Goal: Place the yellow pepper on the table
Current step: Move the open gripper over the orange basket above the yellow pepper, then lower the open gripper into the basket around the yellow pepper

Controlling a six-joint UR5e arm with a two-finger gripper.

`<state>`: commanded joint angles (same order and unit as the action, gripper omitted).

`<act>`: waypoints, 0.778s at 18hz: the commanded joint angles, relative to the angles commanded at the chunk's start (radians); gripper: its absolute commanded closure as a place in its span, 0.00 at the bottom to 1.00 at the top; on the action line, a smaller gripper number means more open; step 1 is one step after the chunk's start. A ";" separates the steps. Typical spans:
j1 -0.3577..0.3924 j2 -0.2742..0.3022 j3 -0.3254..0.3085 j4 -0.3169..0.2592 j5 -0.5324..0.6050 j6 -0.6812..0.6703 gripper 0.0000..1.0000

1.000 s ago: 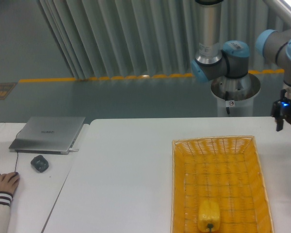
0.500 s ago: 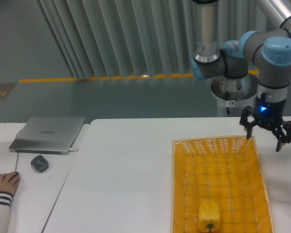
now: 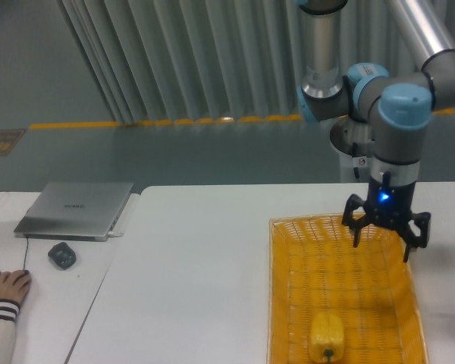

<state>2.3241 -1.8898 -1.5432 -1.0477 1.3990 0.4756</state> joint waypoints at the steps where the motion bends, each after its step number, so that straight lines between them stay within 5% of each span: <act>1: -0.009 -0.008 0.005 0.000 0.000 -0.002 0.00; 14: -0.049 -0.124 0.052 0.100 0.002 -0.055 0.00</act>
<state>2.2749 -2.0141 -1.4910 -0.9480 1.4005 0.4203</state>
